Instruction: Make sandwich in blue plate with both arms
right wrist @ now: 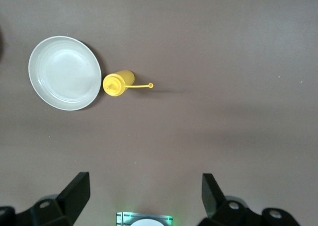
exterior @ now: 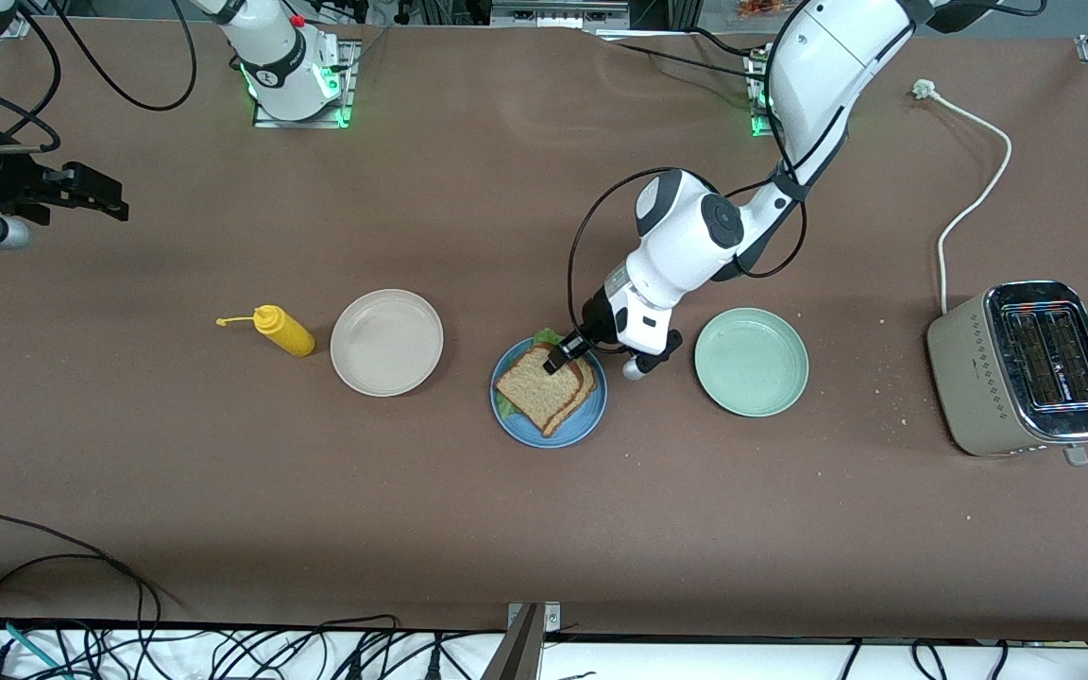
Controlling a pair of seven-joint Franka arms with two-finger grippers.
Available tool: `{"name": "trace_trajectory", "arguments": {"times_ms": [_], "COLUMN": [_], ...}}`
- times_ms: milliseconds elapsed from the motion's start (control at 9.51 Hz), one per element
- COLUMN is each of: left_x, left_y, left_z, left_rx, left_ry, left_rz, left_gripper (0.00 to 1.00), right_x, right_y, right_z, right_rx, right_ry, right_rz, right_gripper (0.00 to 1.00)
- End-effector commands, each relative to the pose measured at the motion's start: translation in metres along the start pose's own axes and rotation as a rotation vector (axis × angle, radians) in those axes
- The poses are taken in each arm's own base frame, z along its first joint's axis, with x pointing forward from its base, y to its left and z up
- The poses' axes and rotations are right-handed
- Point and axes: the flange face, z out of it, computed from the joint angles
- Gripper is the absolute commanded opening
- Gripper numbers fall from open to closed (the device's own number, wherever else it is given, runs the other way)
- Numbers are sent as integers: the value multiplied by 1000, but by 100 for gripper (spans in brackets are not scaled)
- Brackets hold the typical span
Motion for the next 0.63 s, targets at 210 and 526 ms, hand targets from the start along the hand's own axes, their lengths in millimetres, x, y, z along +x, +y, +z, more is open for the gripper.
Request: {"name": "trace_trajectory", "arguments": {"times_ms": [210, 526], "left_x": [14, 8], "left_y": [-7, -16], "left_z": [11, 20], "left_rx": [28, 67], "left_ry": [33, 12], "left_rz": [57, 64], "left_gripper": [90, 100], "right_x": [5, 11], "right_y": [-15, -10], "right_z": [-17, -13], "right_rx": [-33, -27], "right_ry": [19, 26], "right_rz": [71, 78], "right_gripper": [100, 100]}}
